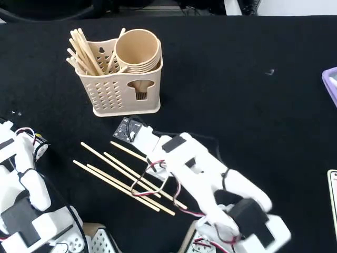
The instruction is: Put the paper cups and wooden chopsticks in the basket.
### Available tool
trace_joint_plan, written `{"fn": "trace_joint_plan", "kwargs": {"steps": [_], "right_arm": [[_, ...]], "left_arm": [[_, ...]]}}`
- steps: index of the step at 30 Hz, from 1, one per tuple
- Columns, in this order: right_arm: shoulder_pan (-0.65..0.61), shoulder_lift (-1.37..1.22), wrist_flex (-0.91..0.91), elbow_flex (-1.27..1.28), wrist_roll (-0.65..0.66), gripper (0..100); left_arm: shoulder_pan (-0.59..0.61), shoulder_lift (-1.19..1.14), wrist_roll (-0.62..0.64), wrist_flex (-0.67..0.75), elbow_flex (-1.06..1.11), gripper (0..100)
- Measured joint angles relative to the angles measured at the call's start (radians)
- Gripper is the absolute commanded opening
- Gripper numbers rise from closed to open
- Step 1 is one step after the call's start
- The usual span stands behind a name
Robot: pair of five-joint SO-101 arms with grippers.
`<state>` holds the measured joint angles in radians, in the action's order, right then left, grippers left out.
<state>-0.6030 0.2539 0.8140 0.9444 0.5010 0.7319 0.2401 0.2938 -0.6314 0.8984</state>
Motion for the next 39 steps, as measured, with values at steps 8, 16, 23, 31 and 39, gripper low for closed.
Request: {"fn": "trace_joint_plan", "kwargs": {"steps": [8, 16, 23, 31, 39], "right_arm": [[0.126, 0.290, 0.026, 0.094, 0.009, 1.1], [0.163, 0.218, -0.025, 0.124, 0.118, 7.4], [0.164, 0.038, -0.041, 0.092, 0.133, 10.7], [0.147, -0.031, -0.044, 0.048, 0.140, 9.1], [0.144, -0.031, -0.051, 0.046, 0.140, 1.0]], "left_arm": [[0.000, 0.000, 0.000, 0.000, 0.000, 22], [0.000, 0.000, 0.000, 0.000, 0.000, 22], [0.000, 0.000, 0.000, 0.000, 0.000, 22], [0.000, 0.000, 0.000, 0.000, 0.000, 22], [0.000, 0.000, 0.000, 0.000, 0.000, 22]]}}
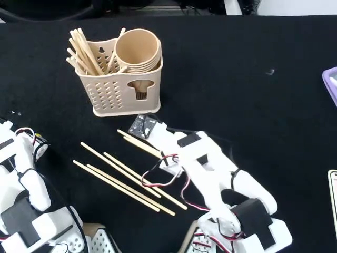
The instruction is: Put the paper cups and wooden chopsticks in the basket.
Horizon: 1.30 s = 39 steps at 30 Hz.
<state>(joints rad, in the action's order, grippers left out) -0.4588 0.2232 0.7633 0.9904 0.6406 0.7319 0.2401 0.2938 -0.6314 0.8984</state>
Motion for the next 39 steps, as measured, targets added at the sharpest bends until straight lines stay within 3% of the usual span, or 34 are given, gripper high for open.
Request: {"fn": "trace_joint_plan", "kwargs": {"steps": [8, 15, 19, 23, 28, 33, 39], "right_arm": [[-0.041, 0.272, 0.132, 0.011, -0.068, 1.0], [-0.215, 0.681, 0.377, -0.023, -0.141, 1.1], [-0.298, 0.824, 0.407, -0.164, -0.224, 1.1], [-0.310, 0.853, 0.212, -0.242, -0.359, 1.1], [-0.311, 0.773, -0.206, -0.242, -0.502, 1.1], [-0.315, 0.600, -0.580, -0.259, -0.611, 1.1], [-0.275, 0.290, -0.870, -0.410, -0.651, 1.1]], "left_arm": [[0.000, 0.000, 0.000, 0.000, 0.000, 22], [0.000, 0.000, 0.000, 0.000, 0.000, 22], [0.000, 0.000, 0.000, 0.000, 0.000, 22], [0.000, 0.000, 0.000, 0.000, 0.000, 22], [0.000, 0.000, 0.000, 0.000, 0.000, 22], [0.000, 0.000, 0.000, 0.000, 0.000, 22], [0.000, 0.000, 0.000, 0.000, 0.000, 22]]}}
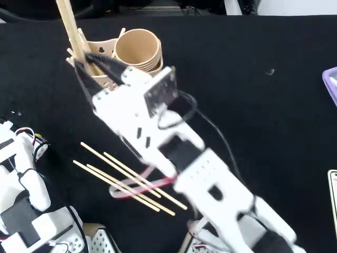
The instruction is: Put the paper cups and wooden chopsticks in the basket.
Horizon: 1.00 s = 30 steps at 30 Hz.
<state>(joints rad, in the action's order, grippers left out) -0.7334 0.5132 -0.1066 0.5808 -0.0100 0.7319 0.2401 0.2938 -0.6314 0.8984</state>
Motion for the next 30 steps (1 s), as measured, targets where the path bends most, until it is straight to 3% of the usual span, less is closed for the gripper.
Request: {"fn": "trace_joint_plan", "kwargs": {"steps": [12, 16, 22, 30], "right_arm": [[0.075, -0.471, -0.061, -0.253, -0.006, 1.1], [0.075, -0.477, -0.061, -0.253, -0.006, 2.0], [0.075, -0.477, 0.058, -0.241, -0.006, 22.2], [0.075, -0.316, 0.241, -0.239, -0.006, 12.4]], "left_arm": [[0.002, 0.000, 0.000, 0.000, 0.000, 22], [0.002, 0.000, 0.000, 0.000, 0.000, 22], [0.002, 0.000, 0.000, 0.000, 0.000, 22], [0.002, 0.000, 0.000, 0.000, 0.000, 22]]}}
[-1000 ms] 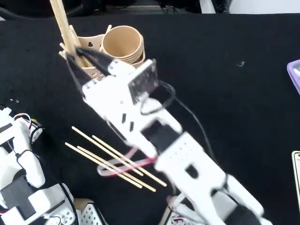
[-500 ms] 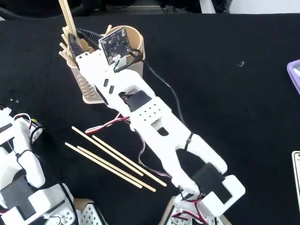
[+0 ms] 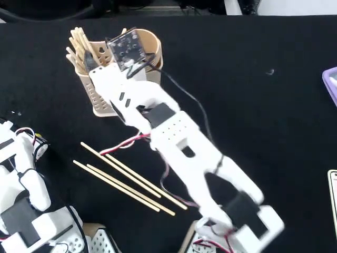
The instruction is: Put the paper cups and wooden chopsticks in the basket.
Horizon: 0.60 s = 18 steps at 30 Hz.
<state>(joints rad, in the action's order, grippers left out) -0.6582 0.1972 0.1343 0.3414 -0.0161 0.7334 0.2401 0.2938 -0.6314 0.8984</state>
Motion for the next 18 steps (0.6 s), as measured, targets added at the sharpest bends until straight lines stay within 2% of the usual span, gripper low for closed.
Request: {"fn": "trace_joint_plan", "kwargs": {"steps": [5, 10, 12, 14, 18], "right_arm": [[0.000, 0.264, 0.219, 0.000, 0.000, 11.3], [0.005, 0.572, 0.637, 0.015, 0.002, 11.3], [0.057, 0.678, 0.806, 0.068, 0.002, 11.3], [0.143, 0.763, 0.896, 0.157, 0.002, 11.3], [0.319, 0.885, 0.888, 0.434, 0.080, 11.3]], "left_arm": [[0.000, 0.000, 0.000, 0.000, 0.000, 22], [0.000, 0.000, -0.044, 0.000, 0.000, 22], [-0.009, 0.000, -0.074, 0.000, 0.000, 22], [-0.034, 0.000, -0.110, -0.018, 0.000, 22], [-0.092, 0.000, -0.193, -0.195, -0.087, 22]]}}
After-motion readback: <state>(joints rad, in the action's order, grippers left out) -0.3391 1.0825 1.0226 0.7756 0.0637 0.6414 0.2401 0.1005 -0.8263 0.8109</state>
